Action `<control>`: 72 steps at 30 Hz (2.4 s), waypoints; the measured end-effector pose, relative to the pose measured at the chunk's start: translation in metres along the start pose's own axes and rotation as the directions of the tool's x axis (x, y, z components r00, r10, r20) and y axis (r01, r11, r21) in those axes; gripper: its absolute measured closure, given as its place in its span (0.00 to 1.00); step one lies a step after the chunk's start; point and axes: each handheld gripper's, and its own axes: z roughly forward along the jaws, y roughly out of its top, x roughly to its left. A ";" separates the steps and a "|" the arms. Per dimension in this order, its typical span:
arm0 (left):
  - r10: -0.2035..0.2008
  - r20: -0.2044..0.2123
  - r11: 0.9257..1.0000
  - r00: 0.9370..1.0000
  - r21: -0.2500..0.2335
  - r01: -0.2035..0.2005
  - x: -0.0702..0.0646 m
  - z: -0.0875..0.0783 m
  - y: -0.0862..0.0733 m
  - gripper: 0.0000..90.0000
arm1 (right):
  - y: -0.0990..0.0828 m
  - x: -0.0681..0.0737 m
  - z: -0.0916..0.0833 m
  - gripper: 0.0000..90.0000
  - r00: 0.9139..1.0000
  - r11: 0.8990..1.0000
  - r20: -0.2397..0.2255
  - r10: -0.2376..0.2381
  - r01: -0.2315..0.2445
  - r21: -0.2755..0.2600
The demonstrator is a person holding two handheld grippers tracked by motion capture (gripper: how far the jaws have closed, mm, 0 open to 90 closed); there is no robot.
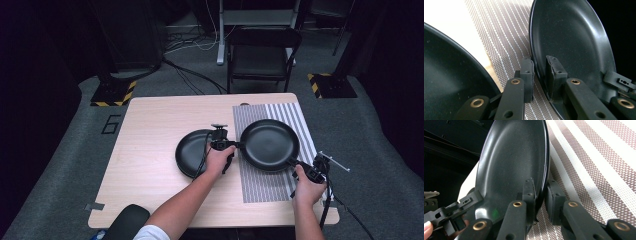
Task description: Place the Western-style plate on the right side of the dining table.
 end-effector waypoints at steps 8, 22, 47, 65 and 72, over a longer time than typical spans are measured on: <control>-0.011 0.007 1.000 1.000 -0.004 0.011 -0.003 0.006 0.003 0.85 | 0.008 -0.002 0.000 0.88 1.000 1.000 0.005 0.011 -0.011 -0.001; -0.010 -0.005 1.000 1.000 0.009 0.010 -0.004 0.017 0.010 0.86 | 0.015 -0.011 0.006 0.88 0.999 0.999 -0.001 0.036 -0.036 0.012; 0.018 -0.072 0.999 0.997 0.046 -0.014 -0.009 0.034 0.024 0.85 | 0.023 -0.023 0.021 0.88 0.992 0.992 0.003 0.125 -0.125 0.034; 0.067 -0.137 0.992 0.988 0.114 -0.052 -0.010 0.049 0.026 0.83 | 0.022 -0.030 0.025 0.89 0.985 0.984 0.024 0.169 -0.170 0.047; 0.064 -0.148 0.991 0.987 0.130 -0.044 -0.010 0.052 0.027 0.82 | 0.023 -0.031 0.025 0.89 0.982 0.981 0.018 0.189 -0.189 0.042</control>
